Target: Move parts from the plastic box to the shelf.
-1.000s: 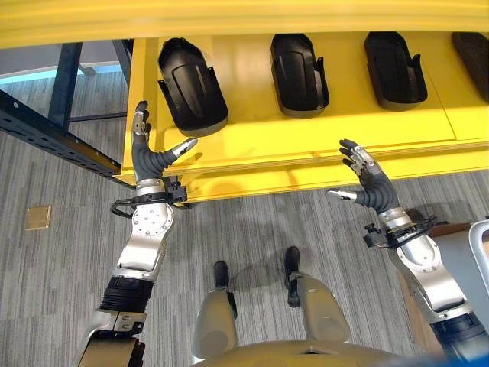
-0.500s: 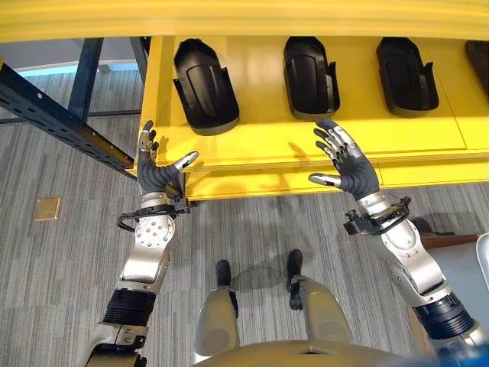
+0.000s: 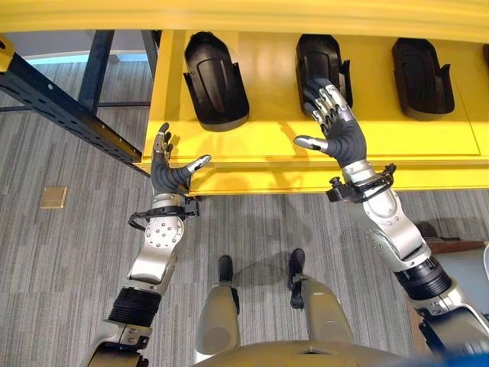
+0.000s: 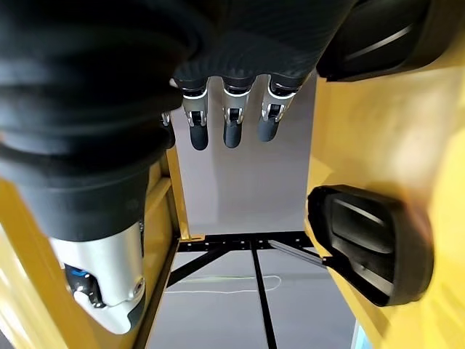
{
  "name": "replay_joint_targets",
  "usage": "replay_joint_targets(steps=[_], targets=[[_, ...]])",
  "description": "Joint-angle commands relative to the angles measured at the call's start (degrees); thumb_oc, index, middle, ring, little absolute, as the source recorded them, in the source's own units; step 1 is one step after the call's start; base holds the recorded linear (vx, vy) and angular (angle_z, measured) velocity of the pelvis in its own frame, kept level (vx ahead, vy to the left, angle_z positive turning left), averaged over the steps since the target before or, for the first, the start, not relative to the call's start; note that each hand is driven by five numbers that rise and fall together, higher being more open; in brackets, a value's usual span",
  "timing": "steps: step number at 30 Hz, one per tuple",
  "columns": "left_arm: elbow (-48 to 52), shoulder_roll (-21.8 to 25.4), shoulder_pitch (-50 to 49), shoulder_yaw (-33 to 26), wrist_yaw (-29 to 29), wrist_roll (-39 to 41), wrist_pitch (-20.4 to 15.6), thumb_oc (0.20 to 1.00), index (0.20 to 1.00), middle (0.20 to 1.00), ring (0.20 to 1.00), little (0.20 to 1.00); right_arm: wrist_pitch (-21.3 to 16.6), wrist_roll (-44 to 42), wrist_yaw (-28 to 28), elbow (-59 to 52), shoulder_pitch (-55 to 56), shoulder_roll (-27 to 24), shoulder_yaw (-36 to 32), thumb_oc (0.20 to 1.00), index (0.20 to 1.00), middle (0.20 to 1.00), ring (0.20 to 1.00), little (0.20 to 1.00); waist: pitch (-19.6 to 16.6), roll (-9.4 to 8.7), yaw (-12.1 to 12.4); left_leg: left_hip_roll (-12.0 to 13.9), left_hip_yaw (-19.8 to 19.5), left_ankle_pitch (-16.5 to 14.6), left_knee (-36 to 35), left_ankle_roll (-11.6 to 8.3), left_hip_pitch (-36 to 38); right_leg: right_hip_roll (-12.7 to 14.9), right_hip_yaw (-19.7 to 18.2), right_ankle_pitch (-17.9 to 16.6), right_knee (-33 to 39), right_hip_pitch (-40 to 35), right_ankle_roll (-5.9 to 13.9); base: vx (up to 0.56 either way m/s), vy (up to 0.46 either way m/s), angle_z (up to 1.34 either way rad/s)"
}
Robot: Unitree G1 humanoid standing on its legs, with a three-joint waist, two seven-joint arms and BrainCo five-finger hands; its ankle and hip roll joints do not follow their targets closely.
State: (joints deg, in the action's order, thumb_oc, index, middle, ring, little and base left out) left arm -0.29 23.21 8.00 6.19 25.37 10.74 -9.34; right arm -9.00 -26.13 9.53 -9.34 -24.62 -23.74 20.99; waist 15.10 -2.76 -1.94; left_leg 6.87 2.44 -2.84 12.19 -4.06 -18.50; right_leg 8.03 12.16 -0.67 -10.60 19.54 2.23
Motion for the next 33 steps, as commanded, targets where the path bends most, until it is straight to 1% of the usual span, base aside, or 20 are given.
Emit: replay_joint_targets(steps=[1, 10, 13, 22, 26, 27, 28, 29, 33], targets=[[2.4, 2.5, 1.6, 0.2, 0.8, 1.2, -2.7, 1.000, 1.000, 1.000, 1.000, 1.000, -3.0, 0.2, 1.8, -2.4, -2.8, 2.1, 0.0, 1.000, 1.000, 1.000, 1.000, 1.000, -0.2, -0.94, 0.3, 0.8, -0.8, -4.4, 4.6, 0.60, -0.1, 3.7, -1.9, 2.6, -1.2, -2.9, 5.49, 0.00, 0.000, 0.00], [1.7, 2.9, 2.9, 1.5, 0.9, 1.3, -2.4, 1.000, 1.000, 1.000, 1.000, 1.000, -2.2, 0.6, 3.6, -0.2, -7.2, 2.9, 1.4, 1.000, 1.000, 1.000, 1.000, 1.000, 0.4, -0.88, 0.9, 0.7, -1.0, -4.4, 5.0, 0.75, -0.6, 3.7, -1.8, 2.8, -1.6, -2.6, 5.37, 0.00, 0.000, 0.00], [0.8, 2.9, 4.0, 2.2, 1.4, 1.1, -2.0, 1.000, 1.000, 1.000, 1.000, 1.000, -2.2, -1.9, 3.9, 1.5, -9.3, 3.6, 2.4, 1.000, 1.000, 1.000, 1.000, 1.000, 0.5, -0.93, 1.0, 0.7, -1.0, -4.4, 5.1, 0.76, -0.8, 3.7, -1.7, 2.9, -1.8, -2.5, 5.28, 0.00, 0.000, 0.00], [0.0, 2.9, 5.2, 3.6, 1.4, 2.7, -2.1, 1.000, 1.000, 1.000, 1.000, 1.000, -1.6, -5.4, 4.8, 6.4, -14.1, 4.8, 4.1, 1.000, 1.000, 1.000, 1.000, 1.000, 0.9, -0.90, 1.6, 0.5, -1.4, -4.3, 5.6, 0.79, -1.6, 3.8, -1.5, 2.9, -2.1, -2.0, 5.18, 0.01, -0.001, 0.03], [0.5, 3.5, 5.1, 5.1, -0.2, 3.9, -2.3, 1.000, 1.000, 1.000, 1.000, 1.000, -0.7, -6.3, 5.7, 12.0, -19.4, 5.6, 5.6, 1.000, 1.000, 1.000, 1.000, 1.000, 1.4, -0.81, 2.5, 0.1, -1.9, -4.1, 5.8, 0.93, -2.1, 4.0, -1.2, 3.0, -2.7, -1.7, 5.00, 0.01, 0.001, 0.06], [0.5, 3.7, 4.9, 5.3, -0.4, 4.0, -2.3, 1.000, 1.000, 1.000, 1.000, 1.000, -0.2, -5.1, 6.2, 13.2, -20.1, 5.6, 5.7, 1.000, 1.000, 1.000, 1.000, 1.000, 1.6, -0.75, 2.7, 0.1, -2.0, -4.2, 5.9, 0.96, -2.2, 4.0, -1.1, 3.1, -2.8, -1.6, 4.95, 0.00, 0.004, 0.17], [0.7, 4.1, 4.7, 5.3, -0.4, 4.2, -2.6, 1.000, 1.000, 1.000, 1.000, 1.000, 0.4, -1.2, 7.4, 14.9, -21.4, 5.2, 5.9, 1.000, 1.000, 1.000, 1.000, 1.000, 1.8, -0.62, 2.9, 0.0, -2.1, -4.1, 6.0, 1.04, -2.4, 4.1, -1.1, 3.1, -3.0, -1.4, 4.89, 0.00, 0.000, 0.21], [0.9, 4.2, 4.7, 5.3, -0.4, 4.4, -2.7, 1.000, 1.000, 1.000, 1.000, 1.000, 0.6, -1.0, 7.6, 15.8, -21.9, 5.4, 6.0, 1.000, 1.000, 1.000, 1.000, 1.000, 2.0, -0.50, 3.0, 0.0, -2.1, -4.4, 6.3, 1.01, -2.4, 4.0, -1.2, 3.3, -3.3, -1.4, 4.89, -0.01, 0.006, 0.15], [1.7, 4.7, 4.4, 6.2, -1.5, 4.7, -2.7, 1.000, 1.000, 1.000, 1.000, 1.000, 0.7, -4.0, 7.8, 21.5, -24.6, 7.4, 6.4, 1.000, 1.000, 1.000, 1.000, 1.000, 2.7, -0.25, 3.8, 0.0, -2.3, -4.1, 6.4, 1.10, -3.0, 4.2, -1.2, 3.3, -3.7, -0.8, 4.76, 0.00, 0.000, 0.02]])
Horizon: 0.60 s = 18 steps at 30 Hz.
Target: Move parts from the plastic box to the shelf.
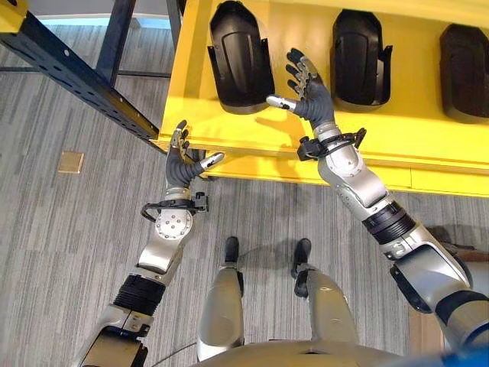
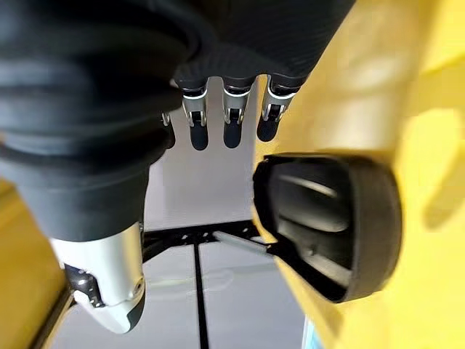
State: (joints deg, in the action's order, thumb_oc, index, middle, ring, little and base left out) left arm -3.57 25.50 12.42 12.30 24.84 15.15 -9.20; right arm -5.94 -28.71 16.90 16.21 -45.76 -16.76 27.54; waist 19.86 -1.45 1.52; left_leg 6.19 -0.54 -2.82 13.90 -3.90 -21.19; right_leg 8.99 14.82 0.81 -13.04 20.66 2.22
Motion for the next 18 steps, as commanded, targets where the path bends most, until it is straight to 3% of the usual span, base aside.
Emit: replay_joint_targets(steps=[1, 18], targets=[[5.0, 2.5, 0.1, 0.2, -1.1, 0.4, -2.9, 1.000, 1.000, 1.000, 1.000, 1.000, -2.4, -1.7, 0.5, -3.2, -3.9, 0.6, 0.0, 1.000, 1.000, 1.000, 1.000, 1.000, -2.0, -1.52, 0.5, 0.6, 0.7, -4.1, 4.6, 0.95, -0.3, 3.2, -3.8, 1.8, -1.3, -1.8, 4.77, 0.00, 0.000, 0.00], [11.0, 6.0, -4.0, 0.2, -4.6, 2.2, -5.0, 1.000, 1.000, 1.000, 1.000, 1.000, -2.8, 2.1, 3.3, 6.9, -11.4, 1.0, -2.4, 1.000, 1.000, 1.000, 1.000, 1.000, -0.3, 0.50, 2.6, -0.4, -0.2, -3.4, 4.9, 1.15, -2.6, 3.7, -3.3, 2.2, -2.9, 0.6, 4.68, 0.00, 0.000, 0.01]])
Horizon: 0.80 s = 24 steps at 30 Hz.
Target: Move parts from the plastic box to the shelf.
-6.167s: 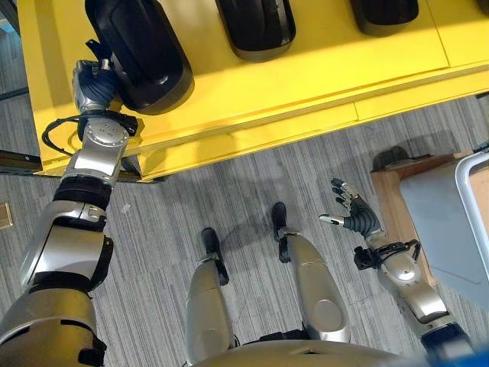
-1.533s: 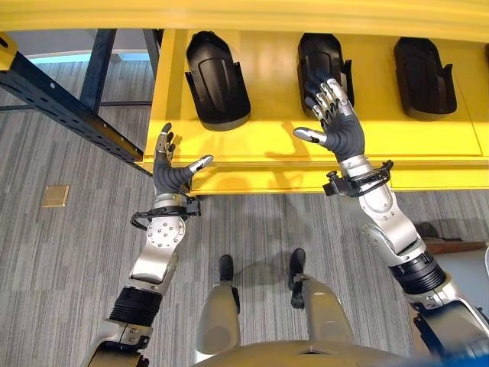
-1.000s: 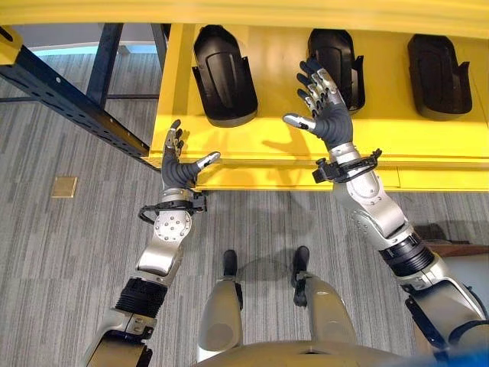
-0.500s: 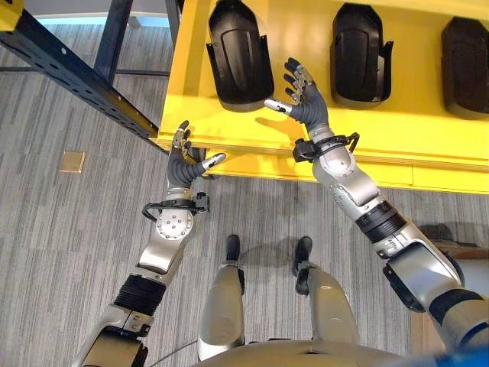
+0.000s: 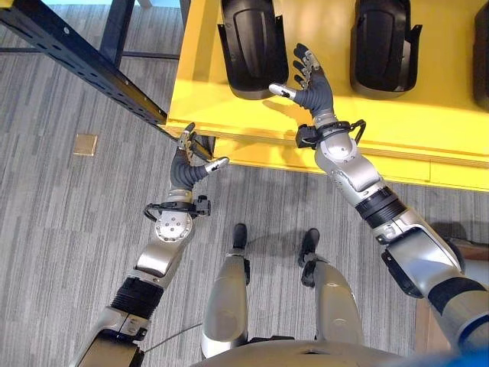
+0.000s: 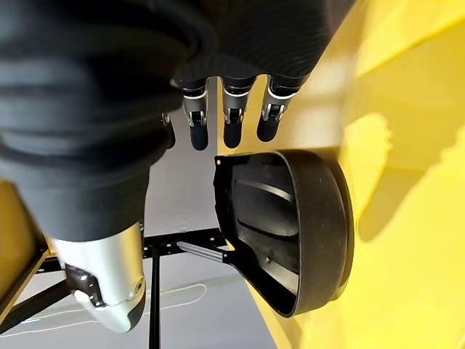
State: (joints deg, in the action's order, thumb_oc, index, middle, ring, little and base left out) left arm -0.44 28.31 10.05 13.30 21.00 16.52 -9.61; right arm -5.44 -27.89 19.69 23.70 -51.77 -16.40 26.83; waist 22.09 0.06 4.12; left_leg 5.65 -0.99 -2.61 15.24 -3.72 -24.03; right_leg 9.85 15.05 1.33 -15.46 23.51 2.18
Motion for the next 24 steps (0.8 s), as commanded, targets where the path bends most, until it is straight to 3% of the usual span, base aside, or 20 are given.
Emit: replay_joint_targets(steps=[1, 24], targets=[[8.2, 3.4, -1.9, -1.0, -0.8, 0.8, -4.7, 1.000, 1.000, 1.000, 1.000, 1.000, -3.3, 1.4, 0.5, -0.6, -5.4, 0.6, -1.7, 1.000, 1.000, 1.000, 1.000, 1.000, -2.5, -0.96, 0.1, 0.1, 0.2, -3.6, 3.7, 1.00, 0.1, 2.9, -3.4, 1.7, -0.6, -2.3, 4.70, 0.01, -0.005, 0.08], [10.0, 5.2, -6.3, -3.0, -2.0, 1.7, -5.3, 1.000, 1.000, 1.000, 1.000, 1.000, -3.1, 2.5, -0.3, 1.3, -6.3, 0.8, -1.7, 1.000, 1.000, 1.000, 1.000, 1.000, -0.8, -0.19, 1.7, -0.6, -0.6, -3.4, 4.4, 1.30, -1.3, 3.4, -2.8, 1.7, -1.4, -1.5, 4.70, 0.00, 0.000, 0.03]])
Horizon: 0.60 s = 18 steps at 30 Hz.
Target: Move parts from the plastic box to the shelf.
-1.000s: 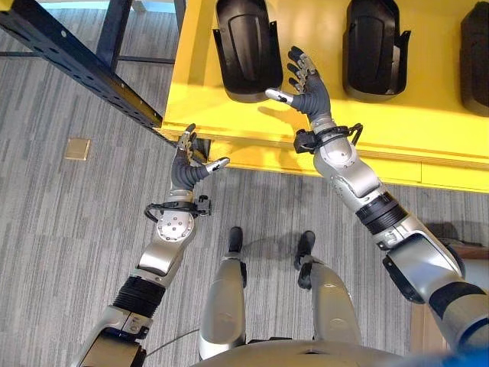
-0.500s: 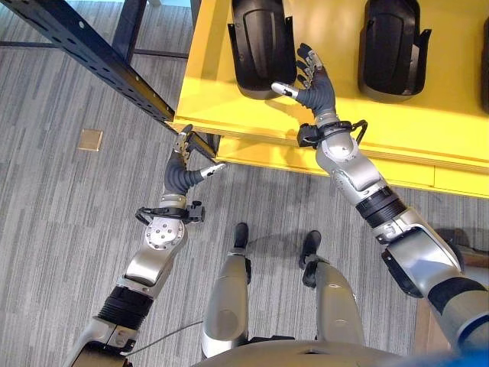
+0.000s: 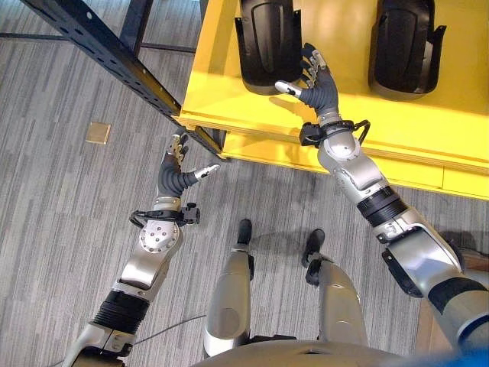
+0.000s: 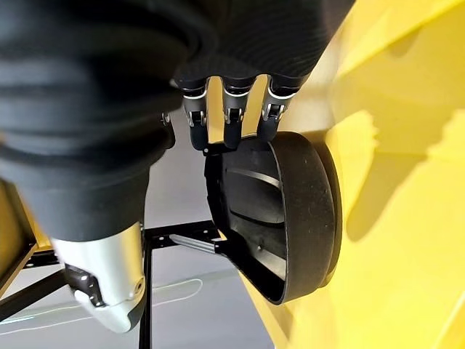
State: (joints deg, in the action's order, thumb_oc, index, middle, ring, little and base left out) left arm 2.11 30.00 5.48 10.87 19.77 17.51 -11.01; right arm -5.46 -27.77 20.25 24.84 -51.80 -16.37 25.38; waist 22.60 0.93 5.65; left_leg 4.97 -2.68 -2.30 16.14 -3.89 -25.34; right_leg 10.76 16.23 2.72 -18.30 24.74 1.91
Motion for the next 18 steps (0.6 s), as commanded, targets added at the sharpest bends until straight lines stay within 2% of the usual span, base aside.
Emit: replay_joint_targets(steps=[1, 18], targets=[[7.4, 3.5, -1.8, -0.6, -0.7, 0.7, -3.9, 1.000, 1.000, 1.000, 1.000, 1.000, -3.1, 2.4, -0.9, 0.2, -6.2, 0.7, -0.3, 1.000, 1.000, 1.000, 1.000, 1.000, -1.3, -1.06, 0.1, 0.1, 1.1, -3.7, 3.5, 1.47, 0.0, 2.5, -4.0, 0.3, 1.4, -2.7, 4.96, 0.00, 0.014, 0.03], [7.0, 3.6, -2.3, -1.2, 0.0, 0.2, -3.8, 1.000, 1.000, 1.000, 1.000, 1.000, -3.0, 2.7, -1.2, 0.1, -5.3, 1.9, 0.0, 1.000, 1.000, 1.000, 1.000, 1.000, -0.9, -1.00, 0.4, -0.1, 0.8, -4.0, 4.5, 1.70, -0.9, 2.6, -4.0, 0.5, 0.8, -2.3, 4.90, 0.00, 0.001, 0.01]])
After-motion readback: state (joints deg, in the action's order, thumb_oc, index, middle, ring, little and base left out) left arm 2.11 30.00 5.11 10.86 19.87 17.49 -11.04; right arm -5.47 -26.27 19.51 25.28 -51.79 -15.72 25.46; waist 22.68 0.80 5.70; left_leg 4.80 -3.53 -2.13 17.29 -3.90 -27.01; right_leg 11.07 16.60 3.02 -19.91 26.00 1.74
